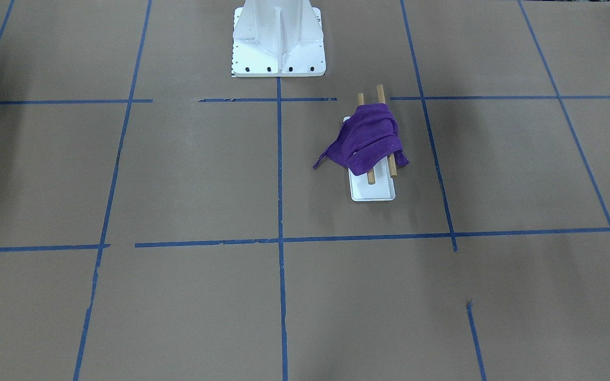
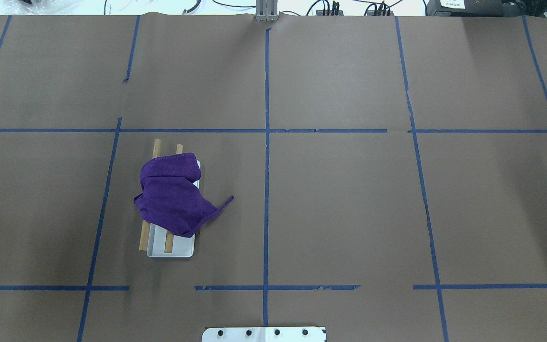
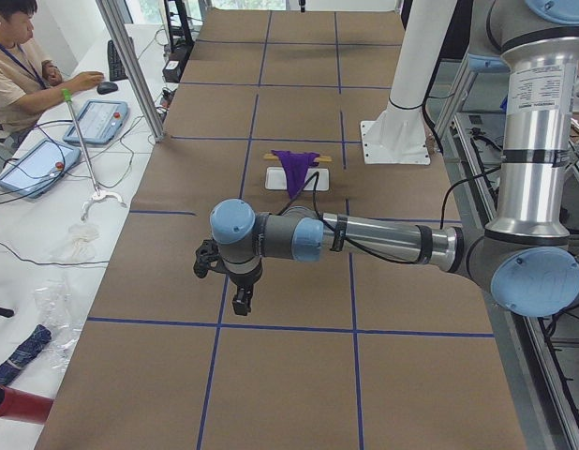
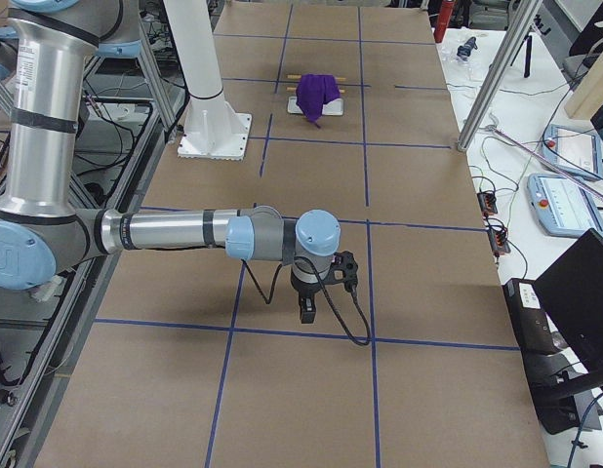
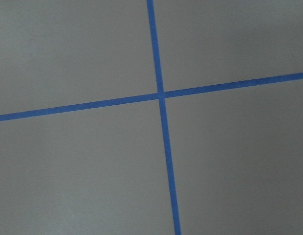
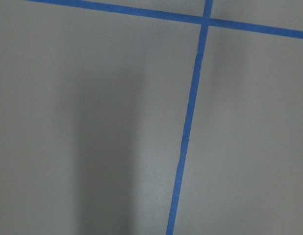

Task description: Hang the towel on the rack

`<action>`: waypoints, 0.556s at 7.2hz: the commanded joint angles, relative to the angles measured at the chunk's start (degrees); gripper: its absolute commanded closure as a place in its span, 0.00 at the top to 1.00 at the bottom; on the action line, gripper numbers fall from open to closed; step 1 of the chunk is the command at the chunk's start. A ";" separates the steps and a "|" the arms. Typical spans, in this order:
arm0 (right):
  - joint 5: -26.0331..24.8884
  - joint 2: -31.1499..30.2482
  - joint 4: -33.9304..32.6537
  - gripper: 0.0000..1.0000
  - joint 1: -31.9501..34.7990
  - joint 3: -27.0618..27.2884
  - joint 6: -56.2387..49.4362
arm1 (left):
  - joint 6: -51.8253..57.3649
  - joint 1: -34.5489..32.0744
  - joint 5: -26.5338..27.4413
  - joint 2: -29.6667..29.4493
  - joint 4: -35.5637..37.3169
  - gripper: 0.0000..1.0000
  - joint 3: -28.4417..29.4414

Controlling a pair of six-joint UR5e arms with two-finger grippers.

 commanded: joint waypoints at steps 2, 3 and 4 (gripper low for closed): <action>-0.06 0.05 0.27 1.00 -0.20 0.10 0.46 | 0.06 0.06 -1.39 0.21 -1.29 1.00 0.12; 0.03 0.05 0.27 1.00 -0.20 0.10 0.46 | -0.02 0.06 -1.39 0.21 -1.38 1.00 0.29; -0.06 -0.04 0.44 1.00 -0.20 0.79 0.55 | -0.02 0.06 -1.39 0.64 -1.29 1.00 0.64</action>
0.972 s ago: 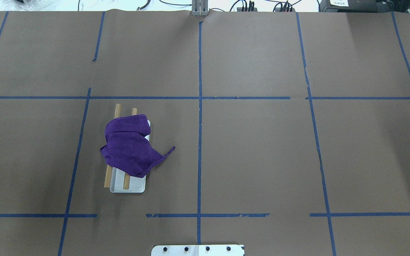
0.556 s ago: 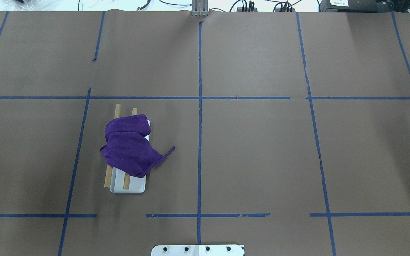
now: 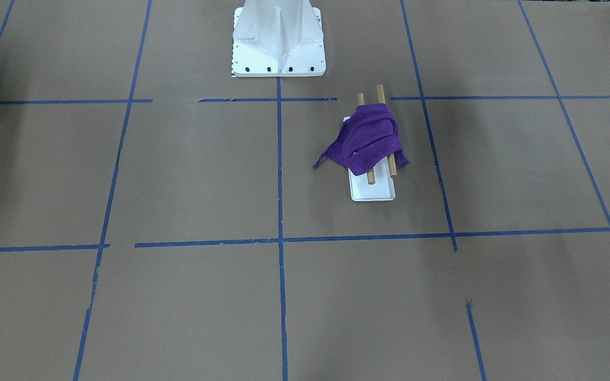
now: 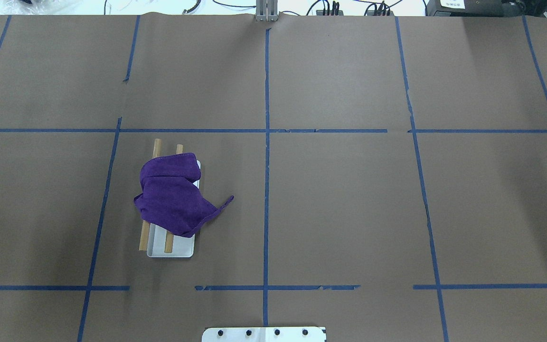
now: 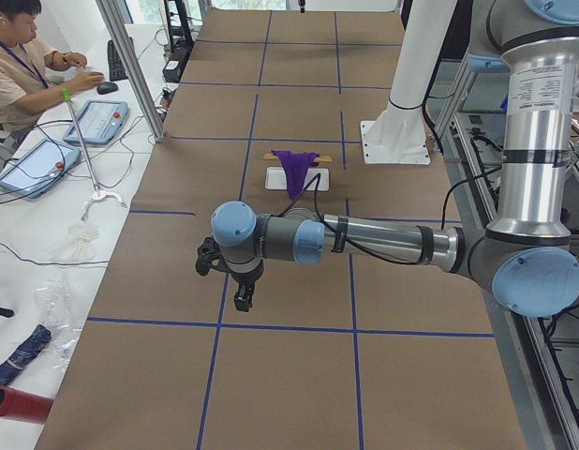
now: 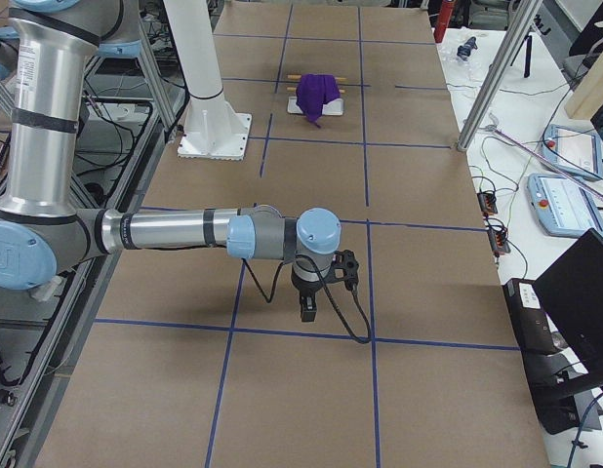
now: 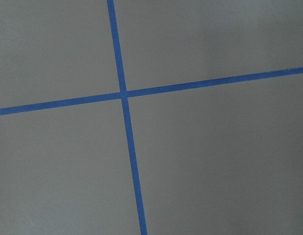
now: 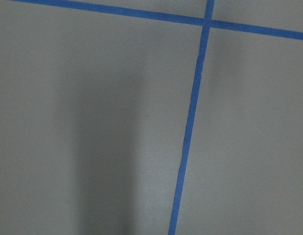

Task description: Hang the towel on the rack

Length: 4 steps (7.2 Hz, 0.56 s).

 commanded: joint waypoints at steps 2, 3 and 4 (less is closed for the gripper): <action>0.14 0.01 0.40 1.00 -0.70 0.97 0.16 | -0.03 0.00 0.00 1.13 -0.25 1.00 -0.11; 0.14 0.10 0.41 1.00 -0.71 0.88 0.16 | -0.12 0.09 -0.09 1.13 -1.30 1.00 -0.28; 0.14 0.19 0.49 1.00 -1.40 0.97 0.33 | -0.64 0.09 -0.09 1.31 -3.40 1.00 0.33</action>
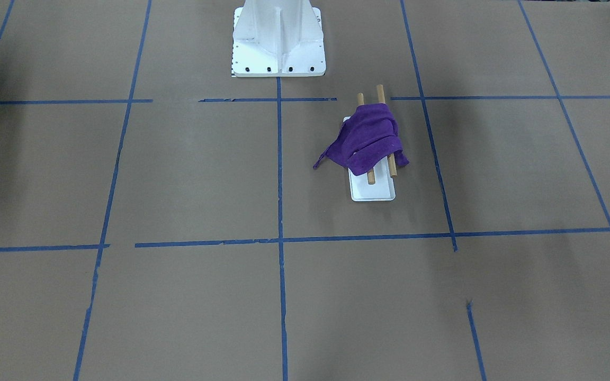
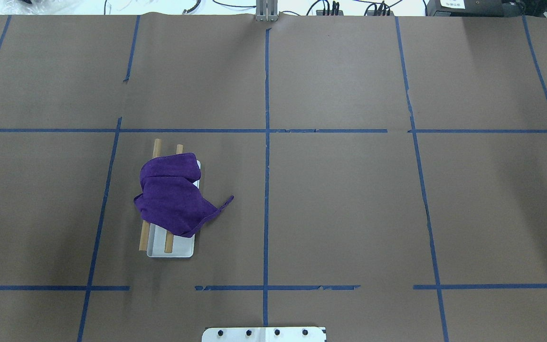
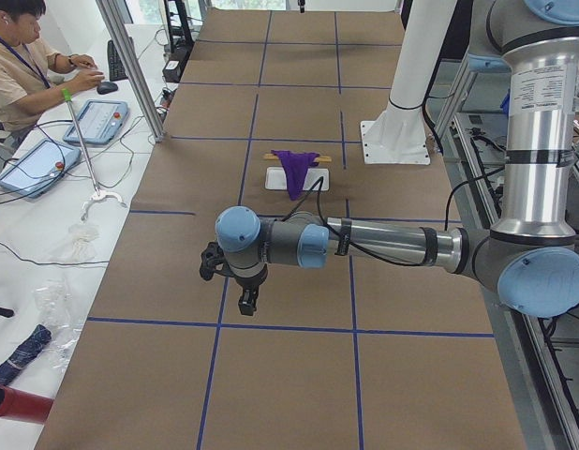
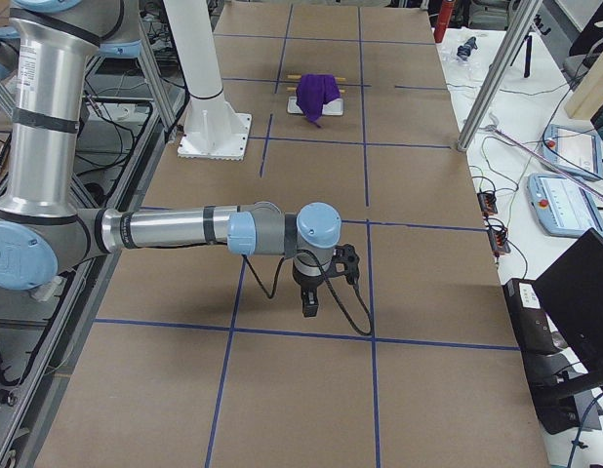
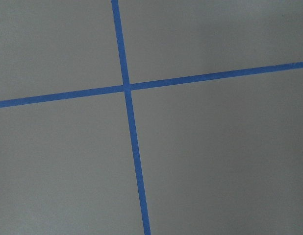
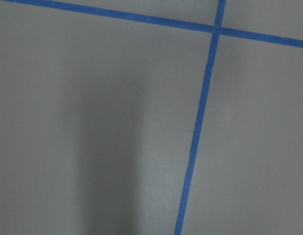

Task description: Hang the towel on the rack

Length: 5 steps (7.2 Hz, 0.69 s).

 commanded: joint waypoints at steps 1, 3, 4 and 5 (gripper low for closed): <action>-0.07 0.12 2.36 1.00 -0.81 0.16 0.14 | -0.53 0.03 -0.38 0.16 -2.17 1.00 0.50; -0.16 0.12 2.82 1.00 -0.81 0.16 0.23 | -0.27 0.03 0.14 -0.79 -4.00 1.00 0.84; -0.42 -0.05 2.82 1.00 -0.72 -0.01 4.06 | -0.18 -0.06 0.23 -0.45 -4.71 1.00 0.59; -3.30 0.64 2.91 1.00 -0.81 0.07 6.36 | -0.18 -0.41 0.06 0.07 -4.55 1.00 0.24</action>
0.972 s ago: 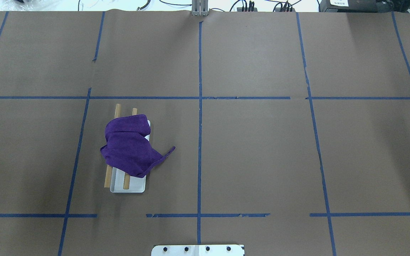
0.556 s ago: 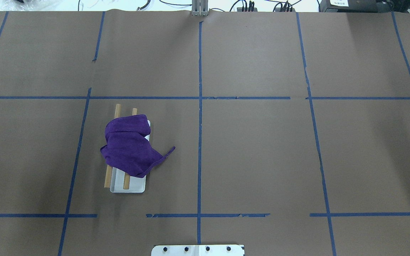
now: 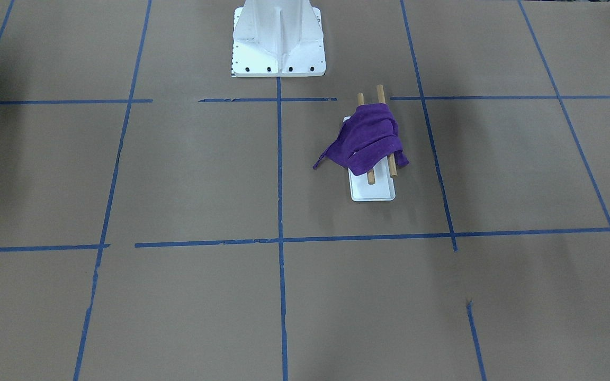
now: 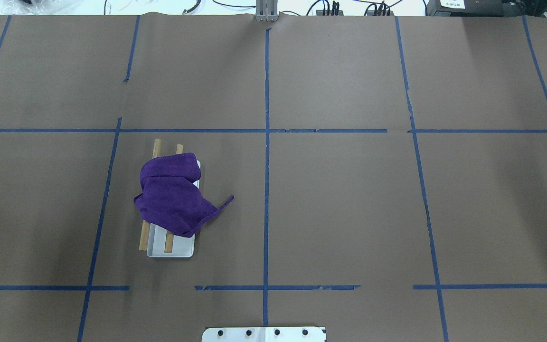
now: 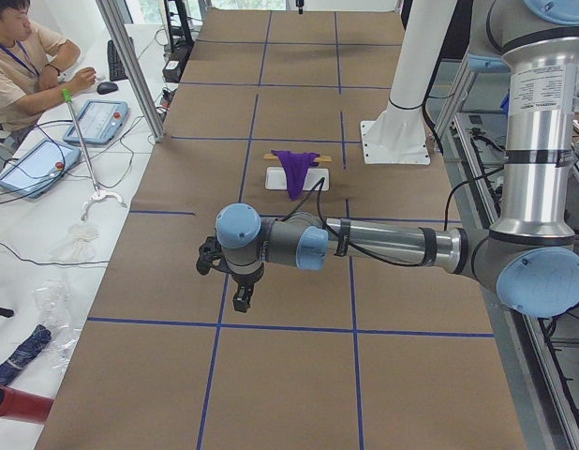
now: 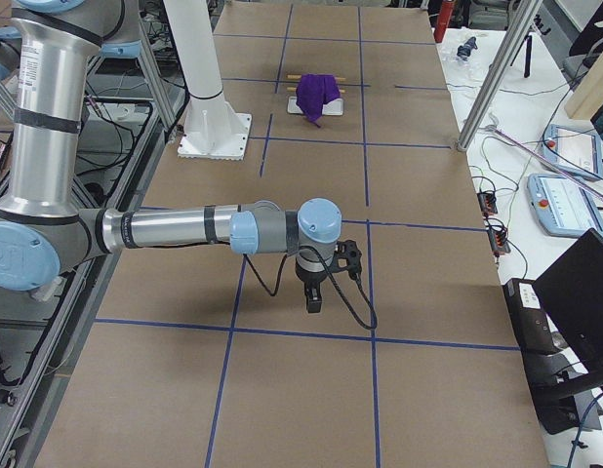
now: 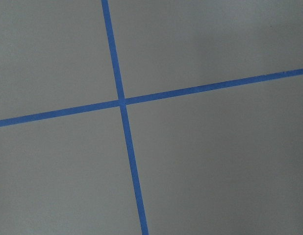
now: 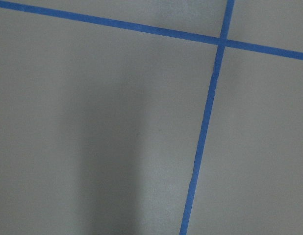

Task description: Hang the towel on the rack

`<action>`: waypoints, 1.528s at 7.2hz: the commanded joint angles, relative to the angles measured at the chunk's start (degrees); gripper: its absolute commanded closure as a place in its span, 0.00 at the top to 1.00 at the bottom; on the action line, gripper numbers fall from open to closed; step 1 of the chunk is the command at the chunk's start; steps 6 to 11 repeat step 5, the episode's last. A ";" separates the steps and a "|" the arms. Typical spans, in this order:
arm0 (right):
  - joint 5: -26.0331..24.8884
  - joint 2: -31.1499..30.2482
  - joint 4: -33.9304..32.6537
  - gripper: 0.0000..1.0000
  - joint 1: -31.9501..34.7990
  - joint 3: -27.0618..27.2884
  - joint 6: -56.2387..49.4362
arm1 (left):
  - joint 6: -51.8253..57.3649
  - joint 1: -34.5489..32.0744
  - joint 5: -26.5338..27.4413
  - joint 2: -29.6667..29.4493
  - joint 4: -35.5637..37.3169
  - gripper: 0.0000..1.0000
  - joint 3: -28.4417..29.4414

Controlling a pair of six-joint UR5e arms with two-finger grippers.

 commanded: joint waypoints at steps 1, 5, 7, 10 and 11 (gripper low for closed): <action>-3.26 0.83 0.13 1.00 -0.05 0.00 3.07 | 0.15 -0.20 0.02 0.14 -0.33 1.00 0.64; -3.35 0.75 6.96 1.00 0.04 -6.39 3.33 | 0.06 -0.46 0.55 0.32 -0.41 1.00 -1.89; -3.35 0.75 6.96 1.00 0.04 -6.39 3.33 | 0.06 -0.46 0.55 0.32 -0.41 1.00 -1.89; -3.35 0.75 6.96 1.00 0.04 -6.39 3.33 | 0.06 -0.46 0.55 0.32 -0.41 1.00 -1.89; -3.35 0.75 6.96 1.00 0.04 -6.39 3.33 | 0.06 -0.46 0.55 0.32 -0.41 1.00 -1.89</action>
